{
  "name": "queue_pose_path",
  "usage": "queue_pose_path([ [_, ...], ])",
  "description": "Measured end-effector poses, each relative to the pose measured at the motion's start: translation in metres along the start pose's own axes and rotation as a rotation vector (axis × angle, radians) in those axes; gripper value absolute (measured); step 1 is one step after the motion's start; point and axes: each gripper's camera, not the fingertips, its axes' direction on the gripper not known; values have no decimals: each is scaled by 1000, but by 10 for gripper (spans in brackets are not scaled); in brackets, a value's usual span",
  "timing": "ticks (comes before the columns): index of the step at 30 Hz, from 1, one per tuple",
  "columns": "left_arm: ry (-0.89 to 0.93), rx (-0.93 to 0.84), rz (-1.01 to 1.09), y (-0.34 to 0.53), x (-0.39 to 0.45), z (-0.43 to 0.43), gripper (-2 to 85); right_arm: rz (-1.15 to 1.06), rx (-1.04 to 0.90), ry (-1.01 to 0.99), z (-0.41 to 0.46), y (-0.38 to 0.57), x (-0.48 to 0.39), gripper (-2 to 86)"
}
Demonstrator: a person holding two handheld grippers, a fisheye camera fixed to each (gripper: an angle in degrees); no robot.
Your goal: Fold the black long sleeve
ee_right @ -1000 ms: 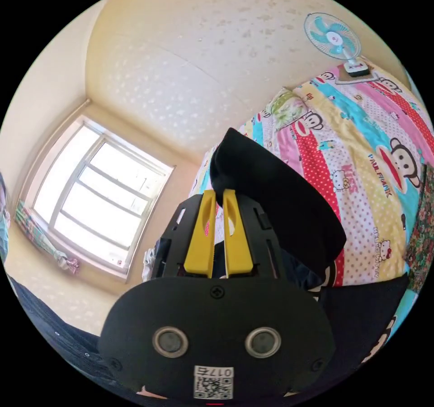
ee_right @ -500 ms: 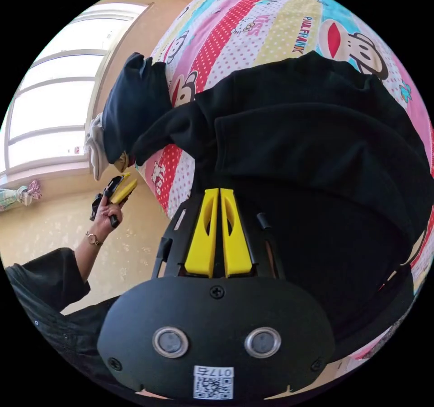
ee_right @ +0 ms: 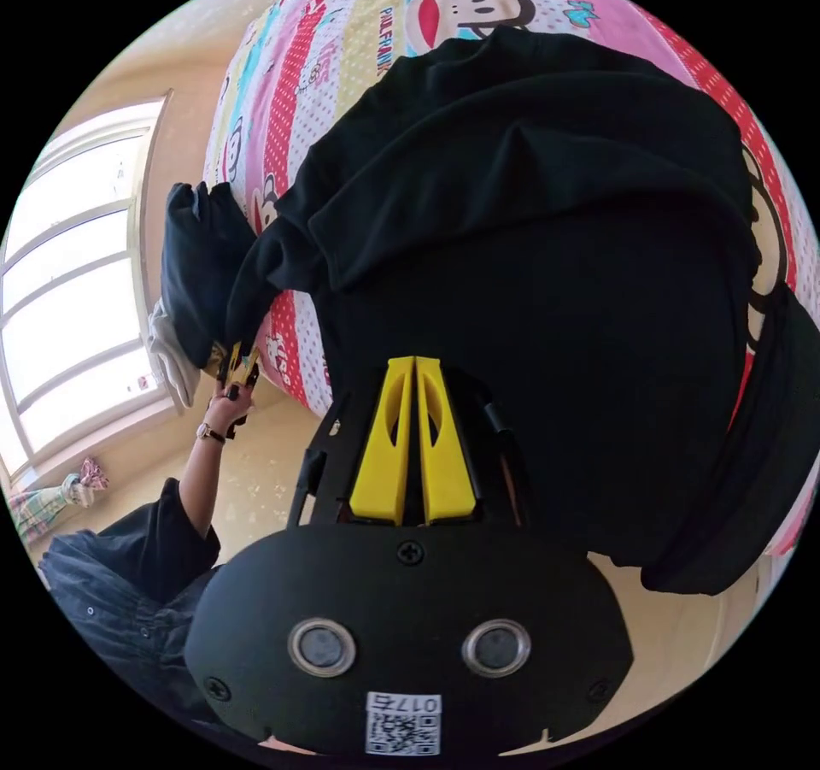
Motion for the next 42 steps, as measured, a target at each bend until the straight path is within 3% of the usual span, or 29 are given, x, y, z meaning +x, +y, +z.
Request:
queue_pose_path([
  [4, -116, -26, -16, -14, -4, 19, 75, 29, 30, -36, -1, -46, -13, 74],
  [8, -43, -40, -108, -17, -33, 29, 30, 257, -21, -201, 20, -93, 9, 91],
  [11, -72, -60, -48, -11, -30, 22, 19, 489, 20, -520, 30, -107, 33, 56],
  [13, -93, -68, 36, -2, -22, 14, 16, 592, 162, -772, 22, -102, 39, 37],
  [16, -92, -81, 135, 21, -11, -7, 13, 516, 334, -1110, 11, -97, 31, 30],
  [17, -89, -80, 153, 33, -10, -17, 13, 504, 347, -1137, 10, -96, 29, 30],
  [20, -102, -78, 220, 65, -2, -43, 13, 512, 278, -1040, 17, -95, 29, 28],
  [22, -131, -112, 349, 92, 19, -49, 14, 571, 55, -869, 35, -102, 39, 28],
  [24, -178, -183, 577, 135, 61, -47, 16, 551, -42, -802, 36, -103, 41, 29],
  [31, 4, -140, 1098, 235, 175, -32, 26, 87, -163, -571, -42, -85, 32, 33],
  [34, 119, -285, 1260, 296, 201, 34, 31, 42, -151, -564, -80, -55, 58, 30],
  [36, 188, -481, 1343, 365, 199, 107, 33, 45, -122, -590, -103, -34, 81, 29],
  [42, 105, -775, 1514, 559, 106, 282, 33, 136, 47, -685, -162, 50, 169, 31],
])
